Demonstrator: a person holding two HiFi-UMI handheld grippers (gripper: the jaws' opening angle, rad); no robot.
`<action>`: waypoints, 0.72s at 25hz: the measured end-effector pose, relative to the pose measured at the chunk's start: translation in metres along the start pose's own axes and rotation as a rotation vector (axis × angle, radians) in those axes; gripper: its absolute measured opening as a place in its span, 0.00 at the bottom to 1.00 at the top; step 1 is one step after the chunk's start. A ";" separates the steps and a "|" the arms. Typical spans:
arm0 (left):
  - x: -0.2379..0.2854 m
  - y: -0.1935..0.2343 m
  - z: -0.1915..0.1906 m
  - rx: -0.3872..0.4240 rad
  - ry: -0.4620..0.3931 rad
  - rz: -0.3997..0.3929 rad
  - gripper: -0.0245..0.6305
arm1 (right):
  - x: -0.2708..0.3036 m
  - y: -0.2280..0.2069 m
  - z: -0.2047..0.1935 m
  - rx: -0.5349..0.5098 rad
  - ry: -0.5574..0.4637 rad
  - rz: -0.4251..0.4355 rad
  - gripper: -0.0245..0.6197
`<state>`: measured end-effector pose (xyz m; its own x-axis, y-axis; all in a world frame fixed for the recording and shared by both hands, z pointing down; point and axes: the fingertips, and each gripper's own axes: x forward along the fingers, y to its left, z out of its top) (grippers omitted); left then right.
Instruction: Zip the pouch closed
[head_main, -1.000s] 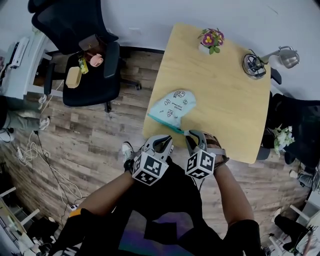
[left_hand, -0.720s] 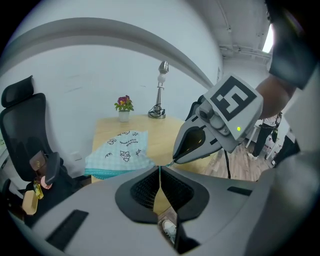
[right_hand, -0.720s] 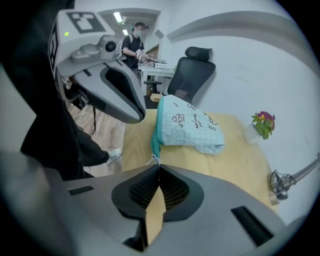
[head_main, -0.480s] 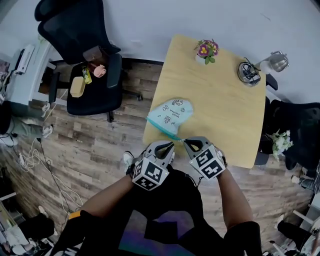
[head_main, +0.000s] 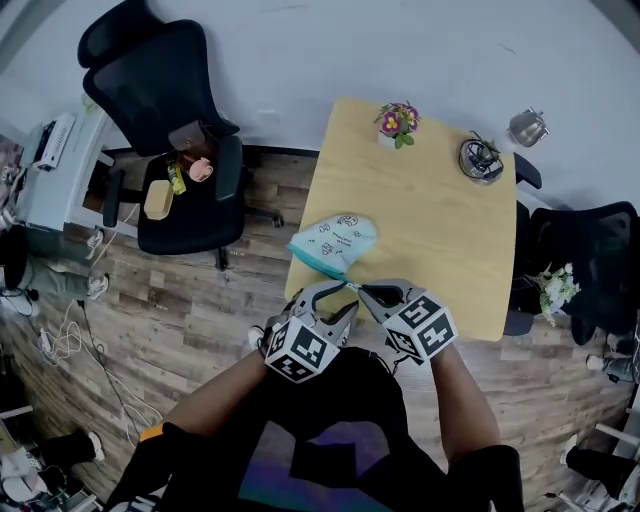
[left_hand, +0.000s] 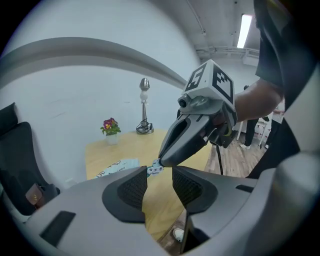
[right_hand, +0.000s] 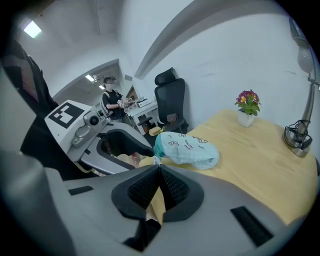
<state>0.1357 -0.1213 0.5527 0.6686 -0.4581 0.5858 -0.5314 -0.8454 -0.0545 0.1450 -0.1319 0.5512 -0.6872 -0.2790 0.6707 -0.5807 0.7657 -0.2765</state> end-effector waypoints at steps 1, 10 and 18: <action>-0.001 0.001 0.002 0.009 -0.001 0.002 0.28 | -0.001 0.002 0.003 0.001 -0.007 0.015 0.07; -0.012 0.009 0.005 0.077 -0.011 0.001 0.28 | -0.006 0.026 0.019 -0.110 -0.011 0.172 0.07; -0.022 0.016 0.005 0.067 -0.034 0.036 0.20 | -0.006 0.031 0.024 -0.126 -0.009 0.191 0.07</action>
<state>0.1150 -0.1263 0.5349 0.6674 -0.4965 0.5550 -0.5200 -0.8442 -0.1298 0.1205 -0.1208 0.5222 -0.7834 -0.1270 0.6085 -0.3813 0.8713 -0.3090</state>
